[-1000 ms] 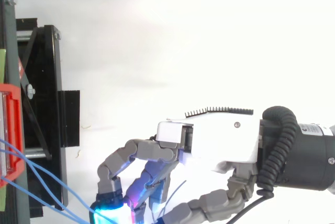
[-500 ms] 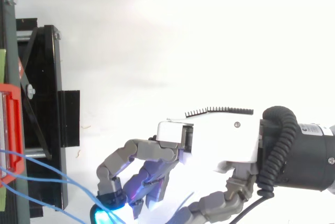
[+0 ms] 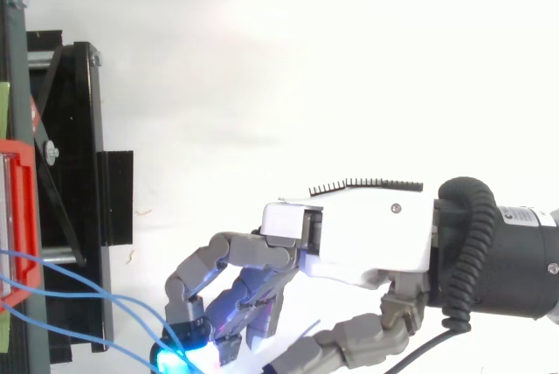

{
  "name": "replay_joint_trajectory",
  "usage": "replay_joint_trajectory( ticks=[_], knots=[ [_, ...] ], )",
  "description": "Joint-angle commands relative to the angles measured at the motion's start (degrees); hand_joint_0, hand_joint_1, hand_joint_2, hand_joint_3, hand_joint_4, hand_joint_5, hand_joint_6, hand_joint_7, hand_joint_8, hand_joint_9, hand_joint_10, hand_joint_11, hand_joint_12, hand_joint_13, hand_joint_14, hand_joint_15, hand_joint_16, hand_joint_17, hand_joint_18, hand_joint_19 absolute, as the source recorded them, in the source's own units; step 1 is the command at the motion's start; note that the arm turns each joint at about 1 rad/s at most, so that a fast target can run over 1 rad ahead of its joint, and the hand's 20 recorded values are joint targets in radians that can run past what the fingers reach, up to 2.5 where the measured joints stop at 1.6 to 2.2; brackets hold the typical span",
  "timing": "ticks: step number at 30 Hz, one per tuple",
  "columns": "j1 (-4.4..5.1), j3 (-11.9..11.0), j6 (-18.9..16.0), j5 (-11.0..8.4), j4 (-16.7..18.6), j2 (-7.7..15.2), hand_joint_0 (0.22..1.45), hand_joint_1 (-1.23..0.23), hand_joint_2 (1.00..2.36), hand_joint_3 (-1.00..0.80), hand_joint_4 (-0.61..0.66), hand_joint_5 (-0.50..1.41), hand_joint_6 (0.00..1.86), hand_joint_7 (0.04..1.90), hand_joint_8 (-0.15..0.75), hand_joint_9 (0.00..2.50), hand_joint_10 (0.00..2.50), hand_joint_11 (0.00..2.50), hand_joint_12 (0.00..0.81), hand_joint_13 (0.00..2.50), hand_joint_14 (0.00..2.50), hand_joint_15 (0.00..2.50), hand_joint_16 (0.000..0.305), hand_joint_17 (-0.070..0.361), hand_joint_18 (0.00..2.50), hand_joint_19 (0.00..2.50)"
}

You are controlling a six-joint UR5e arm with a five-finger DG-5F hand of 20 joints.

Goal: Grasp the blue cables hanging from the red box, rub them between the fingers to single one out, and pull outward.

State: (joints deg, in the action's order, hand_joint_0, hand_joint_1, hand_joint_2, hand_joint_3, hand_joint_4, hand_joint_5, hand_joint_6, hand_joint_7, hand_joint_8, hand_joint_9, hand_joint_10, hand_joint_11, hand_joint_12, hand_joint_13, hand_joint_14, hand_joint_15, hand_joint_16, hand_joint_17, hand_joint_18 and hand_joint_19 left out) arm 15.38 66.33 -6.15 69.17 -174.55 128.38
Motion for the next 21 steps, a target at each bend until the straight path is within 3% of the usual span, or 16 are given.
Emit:
replay_joint_trajectory(
  ticks=[1, 13, 21],
  knots=[
    [0.0, 0.0, -0.1, 0.0, 0.0, 0.0, 0.54, -0.62, 1.0, -0.5, 0.17, -0.18, 0.87, 1.03, 0.355, 0.9, 0.02, 0.82, 0.426, 0.88, 0.02, 0.52, 0.058, 0.131, 1.02, 0.55],
    [0.0, 0.0, 0.0, 0.09, -0.2, -0.1, 0.61, -0.73, 1.01, -0.24, 0.15, -0.17, 0.88, 1.07, 0.374, 0.94, 0.01, 0.83, 0.43, 0.91, 0.02, 0.51, 0.057, 0.129, 1.05, 0.52],
    [-0.09, -0.4, 0.0, 0.0, -0.2, 0.0, 0.68, -0.91, 1.01, -0.31, 0.07, -0.19, 0.9, 1.05, 0.345, 0.88, 0.02, 0.85, 0.409, 0.86, 0.02, 0.51, 0.054, 0.122, 1.02, 0.49]
  ],
)
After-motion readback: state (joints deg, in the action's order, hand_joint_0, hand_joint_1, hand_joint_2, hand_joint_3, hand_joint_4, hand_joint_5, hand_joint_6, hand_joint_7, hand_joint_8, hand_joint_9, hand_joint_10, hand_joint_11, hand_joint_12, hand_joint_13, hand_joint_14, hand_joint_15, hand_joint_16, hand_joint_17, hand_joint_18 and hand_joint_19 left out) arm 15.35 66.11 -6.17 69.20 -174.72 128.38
